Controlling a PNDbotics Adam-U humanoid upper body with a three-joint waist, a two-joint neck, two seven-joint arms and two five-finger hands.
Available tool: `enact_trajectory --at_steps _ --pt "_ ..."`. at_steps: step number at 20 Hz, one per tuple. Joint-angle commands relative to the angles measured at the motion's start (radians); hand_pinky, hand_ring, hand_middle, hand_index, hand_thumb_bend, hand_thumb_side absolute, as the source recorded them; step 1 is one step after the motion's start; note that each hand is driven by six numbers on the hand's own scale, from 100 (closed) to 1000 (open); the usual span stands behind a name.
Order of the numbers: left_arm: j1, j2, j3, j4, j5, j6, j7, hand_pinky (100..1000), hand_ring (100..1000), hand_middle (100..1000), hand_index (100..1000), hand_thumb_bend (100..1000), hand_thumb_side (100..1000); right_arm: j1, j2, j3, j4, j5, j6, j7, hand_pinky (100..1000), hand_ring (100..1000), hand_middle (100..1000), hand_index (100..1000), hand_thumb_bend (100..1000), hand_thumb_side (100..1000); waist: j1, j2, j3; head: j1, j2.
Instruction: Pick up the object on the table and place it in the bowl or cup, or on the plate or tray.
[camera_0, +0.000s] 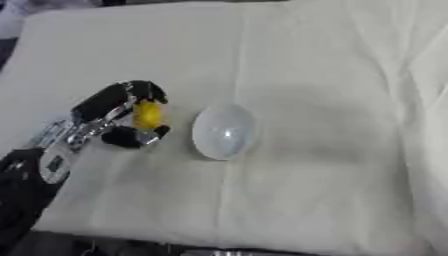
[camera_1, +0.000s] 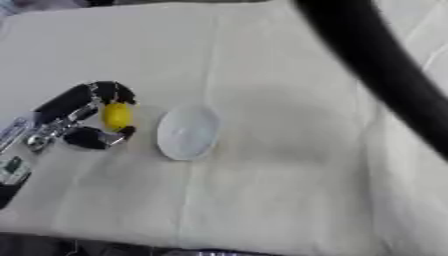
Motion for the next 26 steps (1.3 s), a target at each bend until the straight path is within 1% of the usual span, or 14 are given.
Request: enact_trajectory --at_steps 1,3,4,5,6,7,9,10,12,14,17,22,24,26 --pt "-0.004 0.029 0.036 -0.022 -0.034 0.025 0.049 100 444 611 723 100 485 -0.009 -0.017 -0.007 -0.008 -0.004 -0.002 0.0 713 792 855 831 100 999 -0.005 -0.013 0.003 -0.004 -0.005" --pt "-0.003 0.025 0.044 -0.021 -0.054 0.04 0.076 100 351 563 712 100 414 -0.009 -0.017 -0.007 -0.008 -0.005 -0.002 0.001 712 790 853 829 100 998 -0.007 -0.013 0.003 -0.004 -0.005" --pt "-0.003 0.023 0.045 -0.019 -0.061 0.045 0.087 100 319 543 706 100 415 -0.01 -0.016 -0.007 -0.008 -0.005 -0.002 0.001 712 790 852 828 100 998 -0.007 -0.012 0.003 -0.004 -0.005" --pt "-0.002 0.02 0.047 -0.016 -0.068 0.05 0.096 100 324 547 707 100 416 -0.01 -0.016 -0.007 -0.008 -0.005 -0.002 0.001 712 790 852 829 100 998 -0.008 -0.012 0.003 -0.004 -0.005" --pt "-0.001 0.018 0.048 -0.012 -0.073 0.054 0.104 100 290 514 697 100 413 -0.01 -0.016 -0.007 -0.008 -0.006 -0.003 0.001 710 788 851 827 100 997 -0.009 -0.011 0.003 -0.004 -0.005" --pt "0.0 0.014 0.049 -0.009 -0.076 0.057 0.11 100 290 516 698 100 411 -0.01 -0.015 -0.008 -0.008 -0.006 -0.003 0.001 710 789 851 827 100 997 -0.009 -0.011 0.003 -0.004 -0.005" --pt "0.001 0.008 0.052 -0.004 -0.079 0.06 0.119 100 309 513 691 100 460 -0.01 -0.014 -0.008 -0.008 -0.007 -0.003 0.001 709 788 851 825 100 997 -0.01 -0.009 0.003 -0.004 -0.005" --pt "0.001 0.006 0.053 -0.002 -0.08 0.061 0.122 100 345 522 694 100 500 -0.01 -0.014 -0.008 -0.008 -0.008 -0.003 0.001 709 788 850 825 100 997 -0.01 -0.009 0.003 -0.004 -0.005" --pt "0.003 0.003 0.056 0.001 -0.074 0.058 0.127 100 400 538 699 100 524 -0.01 -0.013 -0.009 -0.008 -0.008 -0.003 0.001 709 787 850 824 100 997 -0.011 -0.008 0.003 -0.004 -0.005" --pt "0.006 0.001 0.058 0.001 -0.068 0.055 0.131 182 467 573 710 115 535 -0.011 -0.013 -0.009 -0.008 -0.009 -0.003 0.0 709 787 850 823 100 997 -0.011 -0.007 0.003 -0.004 -0.005" --pt "0.011 0.001 0.061 -0.005 -0.063 0.053 0.137 243 513 593 719 166 540 -0.011 -0.013 -0.009 -0.008 -0.009 -0.003 0.0 709 786 850 823 100 997 -0.012 -0.006 0.004 -0.004 -0.005" --pt "0.015 0.002 0.062 -0.019 -0.079 0.057 0.133 264 519 600 725 226 566 -0.011 -0.012 -0.009 -0.008 -0.01 -0.004 0.001 708 785 850 822 100 996 -0.014 -0.004 0.004 -0.004 -0.005" --pt "0.015 0.006 0.061 -0.034 -0.11 0.06 0.13 278 520 606 735 291 590 -0.012 -0.013 -0.009 -0.008 -0.01 -0.005 0.001 708 784 849 822 100 996 -0.014 -0.002 0.005 -0.004 -0.005" --pt "0.017 0.013 0.058 -0.061 -0.174 0.058 0.129 290 521 606 739 324 604 -0.012 -0.013 -0.009 -0.008 -0.011 -0.005 0.001 708 783 849 821 100 996 -0.014 0.001 0.005 -0.003 -0.005"
